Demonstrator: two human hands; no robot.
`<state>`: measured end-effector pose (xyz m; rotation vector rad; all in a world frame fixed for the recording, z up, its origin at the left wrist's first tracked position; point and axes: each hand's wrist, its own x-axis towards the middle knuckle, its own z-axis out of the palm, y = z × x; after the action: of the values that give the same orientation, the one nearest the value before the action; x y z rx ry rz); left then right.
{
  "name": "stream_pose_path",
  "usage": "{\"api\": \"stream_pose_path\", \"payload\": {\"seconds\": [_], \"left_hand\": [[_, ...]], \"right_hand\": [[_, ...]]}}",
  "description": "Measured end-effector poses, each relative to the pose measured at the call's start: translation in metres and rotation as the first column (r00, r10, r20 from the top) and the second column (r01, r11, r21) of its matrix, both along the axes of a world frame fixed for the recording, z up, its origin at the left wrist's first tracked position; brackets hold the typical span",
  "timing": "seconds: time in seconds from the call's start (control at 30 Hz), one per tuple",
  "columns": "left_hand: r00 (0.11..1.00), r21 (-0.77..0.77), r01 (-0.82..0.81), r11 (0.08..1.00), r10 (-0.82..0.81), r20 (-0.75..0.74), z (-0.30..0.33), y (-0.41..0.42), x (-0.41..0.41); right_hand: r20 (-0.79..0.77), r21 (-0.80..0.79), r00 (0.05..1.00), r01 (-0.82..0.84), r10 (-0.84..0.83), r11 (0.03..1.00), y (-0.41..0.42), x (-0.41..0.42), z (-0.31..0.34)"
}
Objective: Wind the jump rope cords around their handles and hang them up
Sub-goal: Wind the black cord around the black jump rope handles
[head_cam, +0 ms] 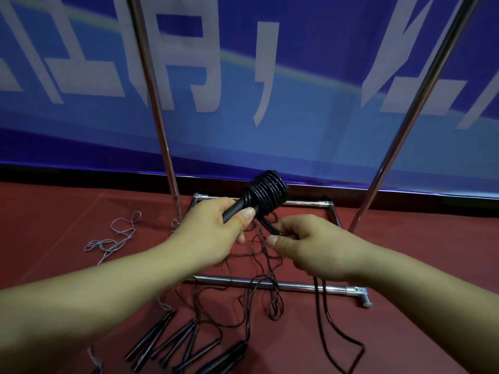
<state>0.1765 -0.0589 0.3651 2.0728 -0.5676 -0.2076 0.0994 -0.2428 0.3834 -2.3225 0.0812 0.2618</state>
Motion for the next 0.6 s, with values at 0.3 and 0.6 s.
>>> {"api": "stream_pose_path", "payload": {"seconds": [0.3, 0.6], "left_hand": [[0.992, 0.275, -0.09, 0.957, 0.062, 0.108, -0.008, 0.003, 0.01], [0.994, 0.4, -0.085, 0.912, 0.05, 0.095, -0.016, 0.007, 0.016]], "right_hand": [[-0.057, -0.121, 0.997, 0.049, -0.057, 0.991, -0.002, -0.003, 0.003], [0.028, -0.245, 1.0, 0.009, -0.002, 0.969, -0.009, -0.003, 0.001]]}}
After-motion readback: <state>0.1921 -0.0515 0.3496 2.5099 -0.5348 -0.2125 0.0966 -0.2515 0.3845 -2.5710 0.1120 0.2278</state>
